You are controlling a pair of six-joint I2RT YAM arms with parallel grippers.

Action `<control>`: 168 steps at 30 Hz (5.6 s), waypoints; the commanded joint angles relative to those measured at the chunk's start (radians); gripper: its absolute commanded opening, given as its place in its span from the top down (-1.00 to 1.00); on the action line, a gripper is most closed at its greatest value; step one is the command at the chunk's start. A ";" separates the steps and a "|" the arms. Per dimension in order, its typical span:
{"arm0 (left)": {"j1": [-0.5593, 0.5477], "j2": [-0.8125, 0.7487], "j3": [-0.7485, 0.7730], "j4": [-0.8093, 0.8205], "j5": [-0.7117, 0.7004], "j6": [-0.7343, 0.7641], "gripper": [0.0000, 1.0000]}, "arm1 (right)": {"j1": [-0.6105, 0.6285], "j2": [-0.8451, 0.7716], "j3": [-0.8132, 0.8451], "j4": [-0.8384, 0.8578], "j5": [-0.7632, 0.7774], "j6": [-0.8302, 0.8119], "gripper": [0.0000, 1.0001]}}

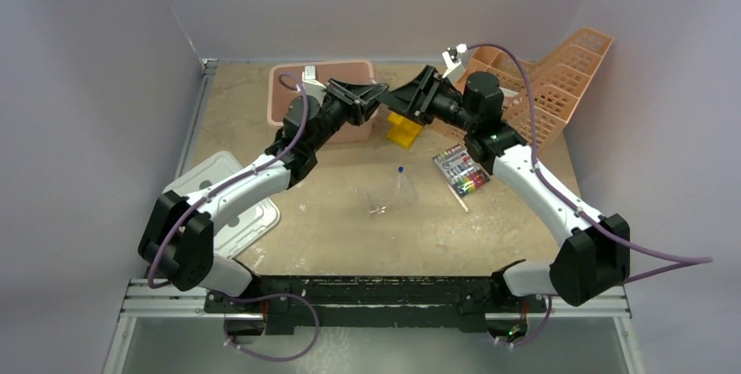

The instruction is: Organize the chemistry lab equipment

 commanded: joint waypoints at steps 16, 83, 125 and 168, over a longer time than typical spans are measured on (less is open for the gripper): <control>-0.008 -0.088 -0.018 0.040 -0.104 -0.045 0.71 | 0.001 -0.072 -0.087 0.231 0.113 0.198 0.10; 0.118 -0.322 -0.055 -0.647 -0.184 0.833 -0.33 | -0.008 0.142 0.417 -1.374 0.302 -0.467 0.82; 0.119 -0.431 -0.074 -0.810 -0.340 1.187 -0.37 | 0.093 0.588 0.609 -1.381 0.362 -0.405 0.87; 0.119 -0.456 -0.101 -0.806 -0.355 1.193 -0.39 | 0.136 0.635 0.667 -1.379 0.432 -0.348 0.40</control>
